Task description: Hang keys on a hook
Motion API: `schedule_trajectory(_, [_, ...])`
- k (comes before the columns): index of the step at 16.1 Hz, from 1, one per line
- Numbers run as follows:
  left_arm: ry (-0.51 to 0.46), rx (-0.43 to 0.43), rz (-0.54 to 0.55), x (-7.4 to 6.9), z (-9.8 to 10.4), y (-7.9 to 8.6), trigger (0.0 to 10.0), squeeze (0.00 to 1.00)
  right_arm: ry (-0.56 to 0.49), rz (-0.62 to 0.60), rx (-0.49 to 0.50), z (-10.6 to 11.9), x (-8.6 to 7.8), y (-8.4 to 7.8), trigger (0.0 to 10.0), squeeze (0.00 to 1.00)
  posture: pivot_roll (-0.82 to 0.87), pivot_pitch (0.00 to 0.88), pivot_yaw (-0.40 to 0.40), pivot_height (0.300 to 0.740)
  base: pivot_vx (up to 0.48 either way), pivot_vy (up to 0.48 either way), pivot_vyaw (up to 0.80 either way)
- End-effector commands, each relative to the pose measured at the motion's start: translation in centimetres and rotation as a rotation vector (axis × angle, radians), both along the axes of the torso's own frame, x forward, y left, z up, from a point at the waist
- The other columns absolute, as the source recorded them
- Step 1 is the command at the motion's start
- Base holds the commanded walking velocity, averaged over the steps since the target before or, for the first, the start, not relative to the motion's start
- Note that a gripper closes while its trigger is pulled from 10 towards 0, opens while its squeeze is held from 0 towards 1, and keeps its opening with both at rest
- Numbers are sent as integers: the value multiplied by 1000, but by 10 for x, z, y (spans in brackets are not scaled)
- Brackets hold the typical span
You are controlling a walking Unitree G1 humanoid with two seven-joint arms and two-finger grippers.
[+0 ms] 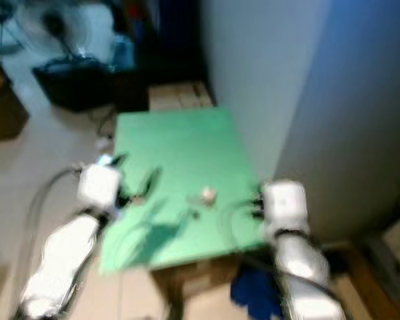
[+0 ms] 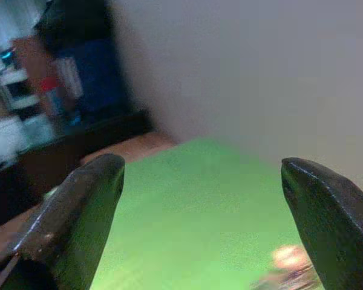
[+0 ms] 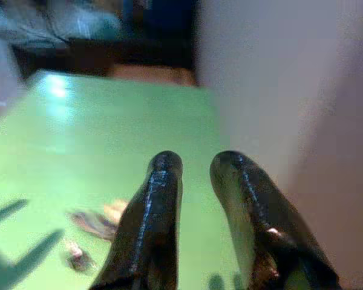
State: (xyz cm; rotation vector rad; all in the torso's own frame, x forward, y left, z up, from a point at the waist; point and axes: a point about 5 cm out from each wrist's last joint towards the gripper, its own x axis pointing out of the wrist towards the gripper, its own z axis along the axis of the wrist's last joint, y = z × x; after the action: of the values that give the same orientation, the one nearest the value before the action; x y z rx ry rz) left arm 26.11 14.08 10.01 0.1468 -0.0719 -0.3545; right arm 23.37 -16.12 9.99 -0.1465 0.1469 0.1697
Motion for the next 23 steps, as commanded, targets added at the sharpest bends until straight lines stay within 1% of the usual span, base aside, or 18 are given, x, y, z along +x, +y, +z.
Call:
schedule_trajectory(1, [-18,-15,-37,1,5,-11,10000,0,30,5,-33,-5,-4,-7,10000,0,-123,0,67,740,409,0,0])
schedule_trajectory(3, [-16,-11,-41,-1,5,-12,10000,0,51,79,-59,-8,-7,0,10000,0,-120,0,68,740,399,0,0])
schedule_trajectory(4, [-14,-12,-46,-1,5,-11,10000,0,63,88,-57,-10,-8,1,10000,0,-117,0,69,740,0,0,525])
schedule_trajectory(5, [-5,-14,-50,-2,4,-10,10000,0,69,81,-47,-11,-9,2,10000,0,-113,0,70,740,0,0,525])
schedule_trajectory(6, [11,3,-65,-3,1,-10,10000,0,93,51,-8,-14,-9,0,10000,0,-112,0,72,740,0,0,0])
schedule_trajectory(8, [28,25,-95,-6,-3,-11,10000,0,114,65,-24,-20,-11,0,10000,0,-111,0,78,740,0,0,0])
schedule_trajectory(9, [35,34,-133,-9,-4,-13,10000,0,139,73,-26,-25,-13,0,10000,0,-109,1,81,740,0,0,0])
schedule_trajectory(10, [54,41,-180,-12,-6,-14,10000,0,202,65,5,-35,-15,0,10000,0,-106,10,90,740,0,0,0])
schedule_trajectory(11, [62,51,-191,-12,-6,-13,10000,0,240,91,21,-41,-15,4,10000,290,-104,16,96,740,0,0,0])
schedule_trajectory(12, [76,67,-206,-13,-7,-10,10000,0,301,134,48,-50,-15,9,10000,1000,-101,24,101,740,0,0,0])
schedule_trajectory(14, [87,86,-222,-14,-8,-7,10000,0,333,170,61,-57,-13,15,10000,1000,-91,34,107,740,0,0,0])
schedule_trajectory(15, [92,91,-226,-14,-7,-5,10000,0,354,184,48,-62,-9,16,10000,1000,-80,47,104,740,0,0,0])
schedule_trajectory(16, [92,91,-226,-14,-7,-5,10000,0,354,184,48,-62,-9,16,10000,1000,-80,47,104,740,0,0,0])
schedule_trajectory(18, [102,84,-212,-15,-6,-3,10000,0,446,147,-18,-79,5,3,10000,1000,-67,57,89,740,0,0,0])
schedule_trajectory(19, [109,71,-189,-16,-7,-3,10000,0,484,138,-43,-85,12,0,10000,1000,-63,62,64,740,0,0,0])
schedule_trajectory(20, [116,65,-165,-18,-9,-3,10000,0,505,149,-37,-86,18,1,10000,1000,-60,60,46,740,0,0,0])
schedule_trajectory(22, [121,67,-136,-20,-11,-2,10000,0,533,192,-46,-88,24,7,10000,1000,-58,59,22,740,0,0,0])
schedule_trajectory(23, [118,62,-121,-20,-11,-2,10000,0,535,215,-31,-88,27,10,10000,1000,-58,61,11,740,0,0,0])
